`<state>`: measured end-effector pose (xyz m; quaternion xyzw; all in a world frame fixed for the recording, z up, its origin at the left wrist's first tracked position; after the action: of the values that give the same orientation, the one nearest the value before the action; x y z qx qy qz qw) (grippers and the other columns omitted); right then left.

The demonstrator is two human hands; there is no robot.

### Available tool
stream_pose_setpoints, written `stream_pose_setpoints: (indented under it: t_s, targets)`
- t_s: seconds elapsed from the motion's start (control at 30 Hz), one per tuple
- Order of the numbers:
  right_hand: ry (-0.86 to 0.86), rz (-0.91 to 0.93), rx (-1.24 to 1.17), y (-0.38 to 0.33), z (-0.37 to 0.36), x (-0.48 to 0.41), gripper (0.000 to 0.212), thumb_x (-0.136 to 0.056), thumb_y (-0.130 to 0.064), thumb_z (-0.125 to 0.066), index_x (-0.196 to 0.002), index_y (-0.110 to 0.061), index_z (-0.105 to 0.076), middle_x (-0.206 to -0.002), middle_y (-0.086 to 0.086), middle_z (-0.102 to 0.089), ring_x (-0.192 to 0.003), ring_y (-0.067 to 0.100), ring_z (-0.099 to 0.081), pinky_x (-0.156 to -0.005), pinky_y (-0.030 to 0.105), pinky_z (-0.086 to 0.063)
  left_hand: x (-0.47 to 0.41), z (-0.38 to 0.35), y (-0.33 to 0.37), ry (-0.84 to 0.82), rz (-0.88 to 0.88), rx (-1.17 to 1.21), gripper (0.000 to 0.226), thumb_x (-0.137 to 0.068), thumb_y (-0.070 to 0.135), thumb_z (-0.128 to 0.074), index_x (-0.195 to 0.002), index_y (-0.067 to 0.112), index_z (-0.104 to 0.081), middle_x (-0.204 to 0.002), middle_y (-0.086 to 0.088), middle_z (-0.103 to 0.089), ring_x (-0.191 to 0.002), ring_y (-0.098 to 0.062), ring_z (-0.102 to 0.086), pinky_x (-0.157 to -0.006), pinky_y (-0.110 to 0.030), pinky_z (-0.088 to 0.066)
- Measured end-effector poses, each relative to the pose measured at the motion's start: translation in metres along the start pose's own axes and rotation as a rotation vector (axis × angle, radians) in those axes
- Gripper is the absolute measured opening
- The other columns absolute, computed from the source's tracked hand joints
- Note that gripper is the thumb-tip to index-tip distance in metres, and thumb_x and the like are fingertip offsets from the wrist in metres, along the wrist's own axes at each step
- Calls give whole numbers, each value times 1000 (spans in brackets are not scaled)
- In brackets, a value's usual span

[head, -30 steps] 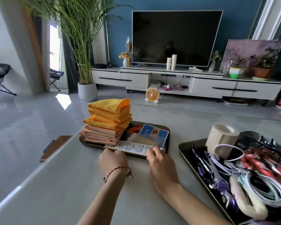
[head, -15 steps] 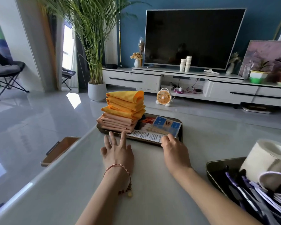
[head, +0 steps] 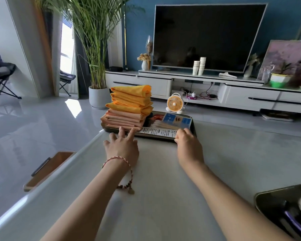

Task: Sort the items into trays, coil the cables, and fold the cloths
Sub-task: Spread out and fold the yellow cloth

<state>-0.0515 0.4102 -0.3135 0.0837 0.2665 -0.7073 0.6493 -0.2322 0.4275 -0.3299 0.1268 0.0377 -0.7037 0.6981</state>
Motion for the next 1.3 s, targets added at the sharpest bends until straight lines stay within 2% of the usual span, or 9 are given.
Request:
stream_pose_setpoints:
  t_s: [0.1, 0.2, 0.3, 0.4, 0.5, 0.87, 1.1, 1.2, 1.3]
  targets:
    - [61, -10, -138, 6, -2, -6, 9, -90, -3, -51, -94, -1, -59, -105, 14, -57, -95, 32, -56, -74, 33, -39, -16, 13, -11, 243, -5, 226, 30, -95, 19, -39, -120, 15, -55, -126, -11, -54, -111, -33, -50, -87, -38, -40]
    - [254, -145, -344, 20, 6, -9, 15, -81, -2, -58, -95, -2, -65, -101, 16, -58, -95, 32, -55, -78, 32, -39, -37, 25, -50, 456, 188, 474, 25, -93, 9, -43, -112, 1, -56, -116, -23, -55, -104, -38, -51, -83, -42, -42]
    - [294, -419, -525, 39, 5, -12, 31, -84, -8, -56, -114, -4, -61, -115, 20, -56, -107, 34, -52, -88, 34, -40, -54, 7, -86, 234, 420, 618, 38, -99, 19, -36, -132, 1, -45, -137, -23, -44, -123, -37, -42, -100, -40, -33]
    - [228, -551, -561, 49, -1, -12, 32, -90, -10, -49, -121, -5, -55, -126, 19, -53, -112, 32, -52, -89, 31, -39, -62, -9, -91, 70, 385, 679, 35, -99, 19, -31, -121, 4, -54, -131, -22, -52, -118, -35, -48, -97, -37, -37]
    - [195, -500, -547, 44, -4, -11, 31, -87, -4, -49, -118, -4, -57, -123, 18, -55, -112, 31, -51, -88, 29, -39, -62, -12, -91, 63, 320, 640, 30, -97, 19, -33, -109, 11, -59, -117, -18, -60, -105, -33, -54, -85, -33, -39]
    - [236, -383, -555, 42, -2, -18, 26, -86, -15, -65, -110, -6, -63, -112, 13, -64, -103, 26, -58, -80, 25, -39, -81, -12, -83, 16, 263, 431, 43, -101, 25, -32, -141, 9, -32, -140, -18, -40, -125, -37, -42, -101, -38, -34]
    - [230, -290, -548, 42, -6, -16, 24, -81, -18, -71, -101, -8, -63, -94, 5, -59, -86, 18, -55, -74, 23, -39, -101, -19, -94, -61, 266, 601, 45, -98, 6, -40, -143, 6, -34, -139, -18, -45, -126, -32, -42, -100, -30, -32]
    - [225, -282, -516, 40, -10, -19, 27, -84, -16, -68, -107, -6, -60, -103, 10, -60, -93, 23, -56, -76, 24, -38, -102, -24, -100, -25, 265, 784, 38, -97, 4, -43, -135, -2, -44, -117, -10, -54, -110, -18, -48, -86, -22, -34]
    - [214, -328, -445, 45, -13, -18, 22, -90, -10, -59, -111, -5, -59, -115, 16, -57, -102, 27, -54, -68, 16, -29, -97, -28, -101, 18, 274, 904, 39, -95, 1, -48, -133, -1, -47, -118, -6, -54, -108, -13, -47, -78, -11, -31]
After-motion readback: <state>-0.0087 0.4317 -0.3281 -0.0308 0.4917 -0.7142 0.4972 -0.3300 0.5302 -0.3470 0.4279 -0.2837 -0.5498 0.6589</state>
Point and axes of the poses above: each hand's wrist, its own x-axis away from the middle knuckle, its own z-axis out of the back of the hand, y = z × x, the point moved 5 cm from there along -x, towards the middle knuckle
